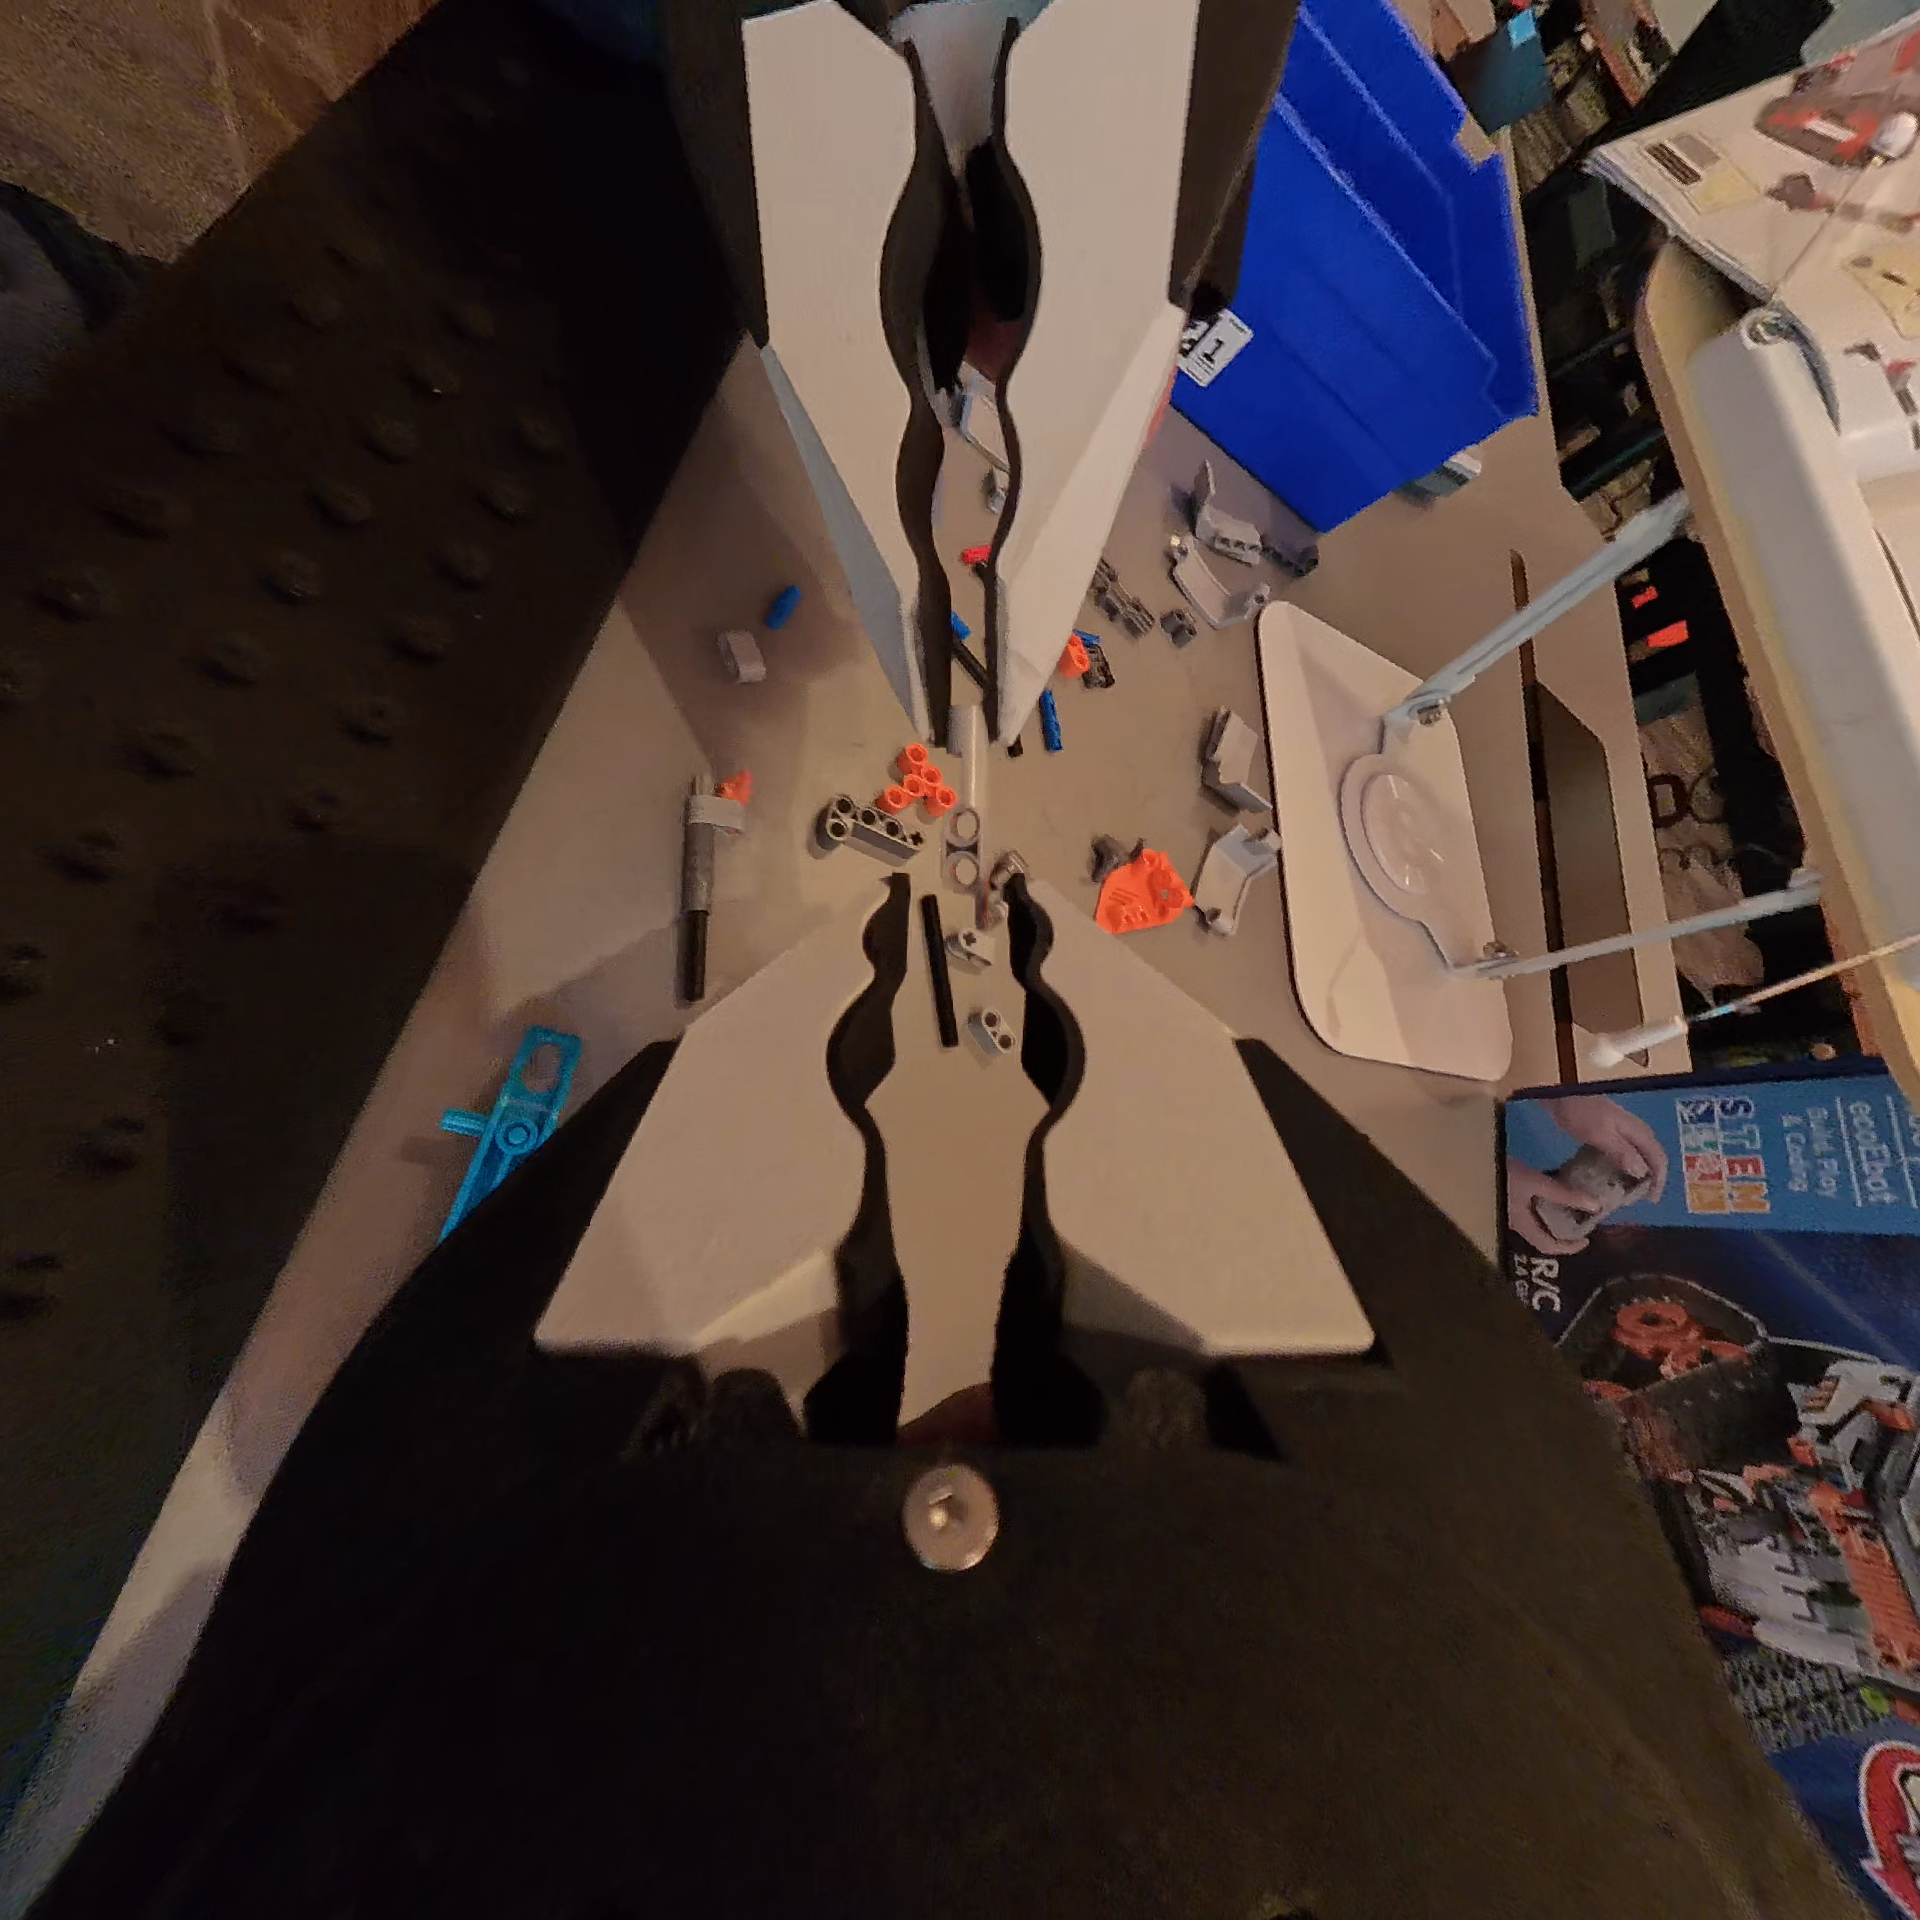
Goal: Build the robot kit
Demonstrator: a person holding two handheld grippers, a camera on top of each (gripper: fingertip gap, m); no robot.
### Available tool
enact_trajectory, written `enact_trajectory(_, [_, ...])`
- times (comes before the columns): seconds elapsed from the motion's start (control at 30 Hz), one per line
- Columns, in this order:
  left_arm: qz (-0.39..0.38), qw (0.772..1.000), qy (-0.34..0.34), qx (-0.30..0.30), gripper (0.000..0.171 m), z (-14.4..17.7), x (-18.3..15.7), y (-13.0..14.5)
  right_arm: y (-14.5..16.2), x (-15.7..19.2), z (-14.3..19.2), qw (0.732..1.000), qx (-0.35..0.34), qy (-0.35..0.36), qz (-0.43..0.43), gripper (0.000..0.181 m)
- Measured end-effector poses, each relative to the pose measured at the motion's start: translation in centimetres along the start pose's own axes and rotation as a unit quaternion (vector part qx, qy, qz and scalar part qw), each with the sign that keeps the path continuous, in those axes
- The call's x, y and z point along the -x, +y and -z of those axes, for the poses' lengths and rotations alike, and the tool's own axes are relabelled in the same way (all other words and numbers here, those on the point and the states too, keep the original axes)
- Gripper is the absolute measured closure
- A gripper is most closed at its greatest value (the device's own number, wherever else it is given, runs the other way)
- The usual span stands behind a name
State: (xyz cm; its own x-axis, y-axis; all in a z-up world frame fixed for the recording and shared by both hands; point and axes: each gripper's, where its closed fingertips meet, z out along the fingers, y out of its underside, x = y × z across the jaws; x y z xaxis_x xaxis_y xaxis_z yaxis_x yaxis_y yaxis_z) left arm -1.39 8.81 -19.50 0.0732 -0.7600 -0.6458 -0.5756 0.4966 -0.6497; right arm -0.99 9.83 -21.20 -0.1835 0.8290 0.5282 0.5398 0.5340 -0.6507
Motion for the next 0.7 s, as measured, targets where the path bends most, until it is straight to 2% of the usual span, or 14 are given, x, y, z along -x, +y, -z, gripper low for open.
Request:
enact_trajectory(0.03, [0.000, 1.000, 0.004, -0.003, 0.166, 0.0, -0.3, -0.2, -0.2, 0.1, -0.3, 1.000, 0.002, 0.006, 0.008, 0.166])
enact_trajectory(0.07, [-0.004, 1.000, 0.001, -0.003, 0.166, 0.0, -0.3, -0.3, -0.2, 0.1, -0.5, 1.000, 0.007, 0.010, 0.016, 0.175])
enact_trajectory(0.2, [0.031, 1.000, -0.003, 0.002, 0.165, 0.3, 0.0, 0.1, -0.2, -0.3, -0.7, 0.999, 0.014, 0.028, 0.019, 0.178])
enact_trajectory(0.23, [0.040, 0.999, -0.007, 0.020, 0.157, 0.6, 0.2, 0.8, 0.0, -0.6, -0.6, 0.999, 0.015, 0.033, 0.013, 0.177])
enact_trajectory(0.4, [0.071, 0.989, -0.033, 0.126, 0.153, 4.4, 1.5, 5.0, 1.1, -1.2, -0.2, 0.999, 0.026, 0.042, -0.002, 0.177])
enact_trajectory(0.53, [0.115, 0.968, -0.009, 0.221, 0.154, 7.3, 0.4, 8.5, 2.0, -0.9, -0.5, 0.998, 0.042, 0.037, 0.000, 0.177])
enact_trajectory(0.6, [0.136, 0.956, 0.014, 0.258, 0.153, 7.8, -0.7, 9.9, 2.1, -0.7, -0.7, 0.999, 0.044, 0.031, -0.001, 0.177])
enact_trajectory(0.7, [0.170, 0.945, 0.025, 0.278, 0.155, 7.4, -1.3, 11.5, 2.3, -0.5, -0.9, 0.998, 0.048, 0.028, 0.000, 0.177])
